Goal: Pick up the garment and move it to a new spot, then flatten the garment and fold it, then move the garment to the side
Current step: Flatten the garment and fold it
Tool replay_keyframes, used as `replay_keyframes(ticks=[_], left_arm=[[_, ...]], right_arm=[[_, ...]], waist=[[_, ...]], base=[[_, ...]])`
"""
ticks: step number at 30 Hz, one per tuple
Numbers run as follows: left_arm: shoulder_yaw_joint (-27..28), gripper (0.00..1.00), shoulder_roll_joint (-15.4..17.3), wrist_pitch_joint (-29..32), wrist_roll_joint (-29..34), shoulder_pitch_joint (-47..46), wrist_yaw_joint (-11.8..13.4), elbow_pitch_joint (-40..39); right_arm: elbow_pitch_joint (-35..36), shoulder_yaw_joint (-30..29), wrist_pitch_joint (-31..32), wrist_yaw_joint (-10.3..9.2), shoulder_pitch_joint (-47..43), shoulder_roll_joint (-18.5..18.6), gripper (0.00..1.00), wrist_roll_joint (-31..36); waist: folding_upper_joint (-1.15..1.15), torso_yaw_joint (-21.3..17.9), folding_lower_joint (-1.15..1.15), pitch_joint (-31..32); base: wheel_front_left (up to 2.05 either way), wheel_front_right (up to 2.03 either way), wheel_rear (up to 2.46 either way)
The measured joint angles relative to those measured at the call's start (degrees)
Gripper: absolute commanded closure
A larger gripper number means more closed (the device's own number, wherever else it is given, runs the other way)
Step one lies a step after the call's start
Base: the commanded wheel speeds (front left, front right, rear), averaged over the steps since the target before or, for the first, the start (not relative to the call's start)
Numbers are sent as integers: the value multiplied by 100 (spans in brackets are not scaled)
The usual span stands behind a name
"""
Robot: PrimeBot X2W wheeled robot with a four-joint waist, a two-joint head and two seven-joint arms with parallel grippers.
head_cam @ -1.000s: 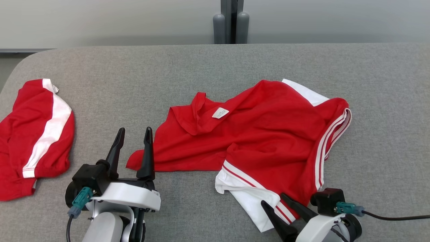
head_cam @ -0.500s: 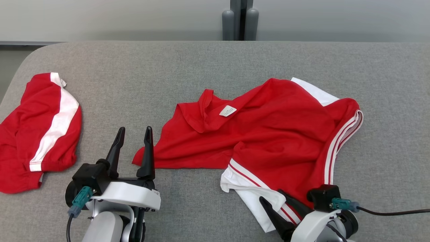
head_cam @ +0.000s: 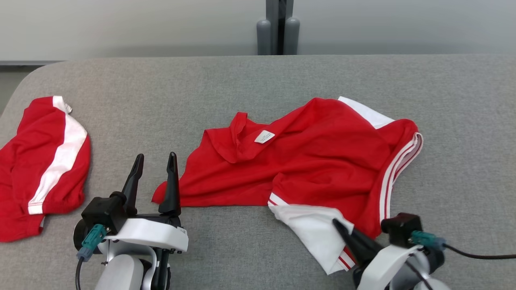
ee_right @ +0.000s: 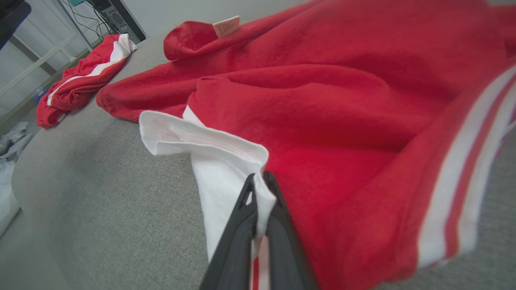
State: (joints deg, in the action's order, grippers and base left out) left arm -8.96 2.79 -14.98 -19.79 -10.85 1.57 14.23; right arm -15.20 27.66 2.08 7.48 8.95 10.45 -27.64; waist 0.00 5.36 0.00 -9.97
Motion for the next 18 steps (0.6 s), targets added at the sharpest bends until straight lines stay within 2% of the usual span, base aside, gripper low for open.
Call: replay_keyframes(ticks=[7, 12, 18], left_arm=[[93, 0, -1, 0, 71, 126, 77, 302], [149, 0, -1, -1, 121, 131, 132, 642], [140, 0, 30, 38, 213, 120, 190, 1526]], right_arm=[[573, -594, 1, 0, -13, 456, 100, 581], [809, -921, 90, 0, -91, 486, 100, 809], [979, -1132, 194, 1, -201, 394, 100, 1036]], waist=[[0, -184, 0, 198], [0, -258, 0, 289], [0, -328, 0, 351]], base=[[0, 0, 0], [0, 0, 0], [0, 0, 0]])
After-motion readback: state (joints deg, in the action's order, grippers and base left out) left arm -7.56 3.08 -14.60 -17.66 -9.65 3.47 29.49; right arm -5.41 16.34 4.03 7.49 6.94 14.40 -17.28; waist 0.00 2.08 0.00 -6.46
